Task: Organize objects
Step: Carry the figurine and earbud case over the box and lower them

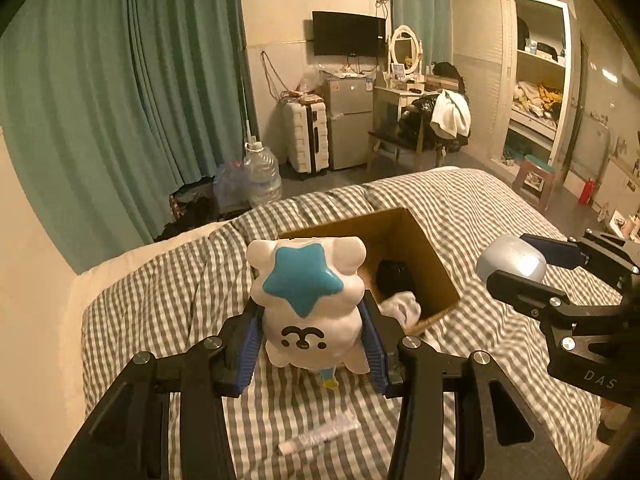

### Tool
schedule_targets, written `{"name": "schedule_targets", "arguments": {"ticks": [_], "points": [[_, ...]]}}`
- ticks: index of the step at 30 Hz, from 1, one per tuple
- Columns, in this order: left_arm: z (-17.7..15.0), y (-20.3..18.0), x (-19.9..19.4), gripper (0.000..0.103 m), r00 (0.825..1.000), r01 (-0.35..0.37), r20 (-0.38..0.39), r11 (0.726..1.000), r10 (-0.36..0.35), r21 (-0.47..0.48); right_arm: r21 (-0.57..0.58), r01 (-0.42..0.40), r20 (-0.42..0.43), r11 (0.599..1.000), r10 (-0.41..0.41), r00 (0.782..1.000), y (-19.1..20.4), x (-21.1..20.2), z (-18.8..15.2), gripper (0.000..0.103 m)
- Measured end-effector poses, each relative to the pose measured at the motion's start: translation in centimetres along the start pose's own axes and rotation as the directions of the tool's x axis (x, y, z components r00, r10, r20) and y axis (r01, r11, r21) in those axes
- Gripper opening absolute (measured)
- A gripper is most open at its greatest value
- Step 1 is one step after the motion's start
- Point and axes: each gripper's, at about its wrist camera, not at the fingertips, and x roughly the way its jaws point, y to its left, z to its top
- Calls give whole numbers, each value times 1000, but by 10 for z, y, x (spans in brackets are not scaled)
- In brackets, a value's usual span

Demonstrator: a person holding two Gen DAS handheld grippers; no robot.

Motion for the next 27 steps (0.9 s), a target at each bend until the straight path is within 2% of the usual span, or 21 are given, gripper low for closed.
{"name": "schedule_targets", "arguments": {"ticks": [4,11,19,24,27], "points": [[17,0,25,46,1000,-4,-3,1000,4,3,23,-12,4,1000,12,1000,-9,18,13,50],[29,-5,77,46,1000,0,-26,1000,0,6,69,-24,-15,997,25,1000,-35,68,30,50],[25,-14,154,46,992,33,-125,999,-31,18,127,-25,-81,992,35,996,-57,140,26,50],[17,-16,185,46,989,33,-147,998,-25,50,153,-29,-126,988,49,991,-66,182,19,50],[12,-12,197,46,987,41,-156,999,-35,34,157,-22,-147,987,45,988,-71,201,16,50]]}}
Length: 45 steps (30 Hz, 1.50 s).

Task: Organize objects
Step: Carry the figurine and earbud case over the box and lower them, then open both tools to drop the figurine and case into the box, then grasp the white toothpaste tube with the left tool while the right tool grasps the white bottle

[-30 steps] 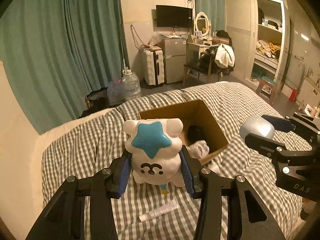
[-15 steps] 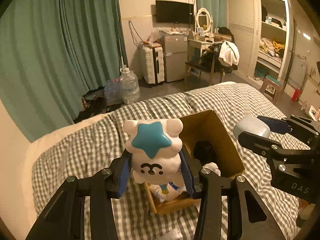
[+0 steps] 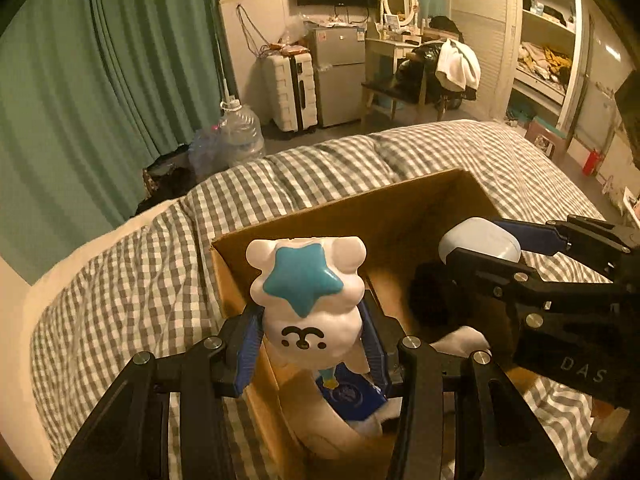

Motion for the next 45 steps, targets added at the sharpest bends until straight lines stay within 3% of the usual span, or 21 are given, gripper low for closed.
{"name": "schedule_targets", "arguments": {"ticks": [8,9,12,19,22,25,30,34,40,45], "points": [[-6,5,16,49,999,22,-40,999,-23,-32,45,-45,-25,998,46,999,-12,19,-5,51],[-6,4,13,53,999,27,-42,999,-28,-30,43,-47,-24,998,48,999,-11,18,-6,52],[-3,3,-4,74,1000,13,-8,999,-14,-29,54,-34,23,998,33,999,-11,3,-4,74],[1,12,-75,96,995,4,98,996,5,-86,23,-2,127,1000,-1,992,0,-70,16,83],[2,16,-110,98,990,-6,138,995,20,-103,10,19,182,1000,-21,983,11,-107,20,90],[0,20,-147,99,982,-54,173,991,75,-123,-8,19,222,1000,-17,975,23,-145,20,90],[-18,33,-206,102,967,-67,234,984,104,-162,-74,53,254,996,-32,967,47,-204,3,92],[-36,41,-232,102,955,-118,240,968,172,-222,-108,84,268,991,-52,962,57,-238,-13,93],[-65,58,-240,102,950,-134,240,954,201,-268,-119,65,233,991,-36,972,58,-242,-39,93],[-96,68,-210,102,964,-145,175,949,199,-280,-98,44,186,994,-26,982,53,-210,-68,93]]}}
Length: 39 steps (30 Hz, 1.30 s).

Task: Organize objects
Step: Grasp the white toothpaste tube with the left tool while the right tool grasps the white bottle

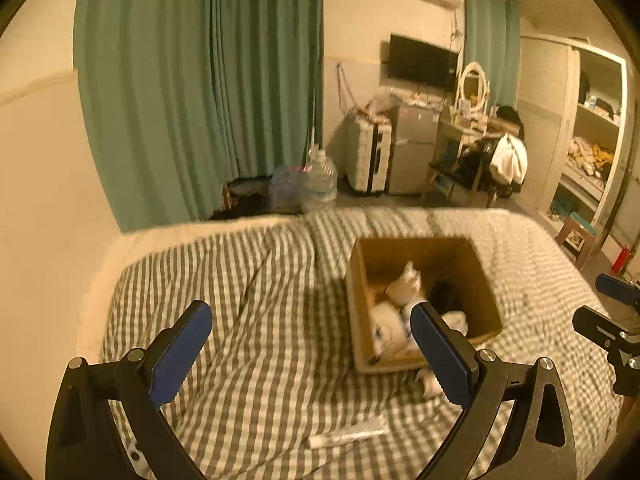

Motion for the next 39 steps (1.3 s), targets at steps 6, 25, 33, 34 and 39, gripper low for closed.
{"name": "schedule_targets", "arguments": {"ticks": [6,25,33,34,39], "points": [[-57,3,58,102,991,-27,-128,1000,28,13,2,4,-109,1000,-3,994,2,58,-50,93],[-168,-47,157,98,918,62,-392,953,62,297,8,56,-293,998,-51,955,11,157,-131,93],[-189,-66,167,88,850,211,-528,916,1,342,-9,60,-313,998,-60,948,13,166,-133,93],[-189,-67,170,85,841,222,-541,916,-6,335,-4,64,-316,998,-61,947,12,167,-133,93],[-191,-78,163,34,841,286,-539,888,-52,360,33,59,-324,998,-45,945,5,170,-134,93]]}}
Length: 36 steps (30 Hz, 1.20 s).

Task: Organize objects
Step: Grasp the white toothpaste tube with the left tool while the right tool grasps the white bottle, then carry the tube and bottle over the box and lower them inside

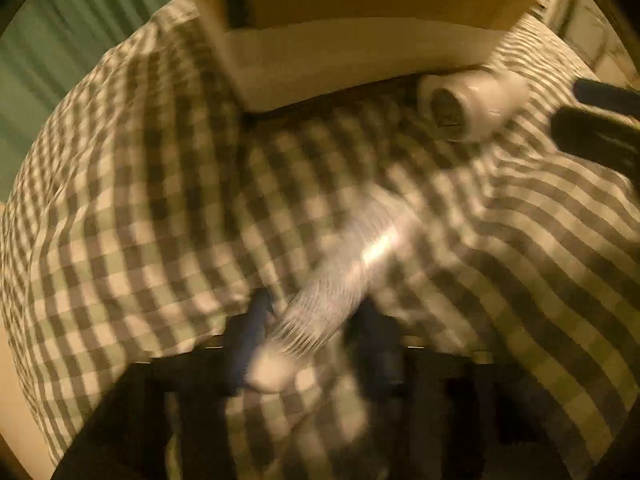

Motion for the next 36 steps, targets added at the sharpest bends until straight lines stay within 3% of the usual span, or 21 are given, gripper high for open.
{"name": "schedule_targets", "arguments": {"ticks": [9,15,18,22,29,36], "points": [[4,-12,-35,26,996,2,86,1000,-4,21,-6,-62,-37,998,62,997,-4,3,10,93],[8,-10,-53,22,990,46,134,998,-41,-35,-260,-12,-63,966,-4,998,13,16,27,93],[8,-6,-48,22,991,68,120,997,-62,-46,-375,-15,-94,927,-22,995,24,34,27,92],[9,-3,-38,22,990,115,93,991,-109,-70,-443,-6,-120,896,-52,991,35,57,26,87],[13,-9,-9,22,991,133,-10,989,-134,-69,-435,0,-172,900,-83,982,35,88,22,87],[7,-13,-32,20,992,126,40,990,-124,-65,-481,53,-120,875,-126,985,46,74,16,61]]}}
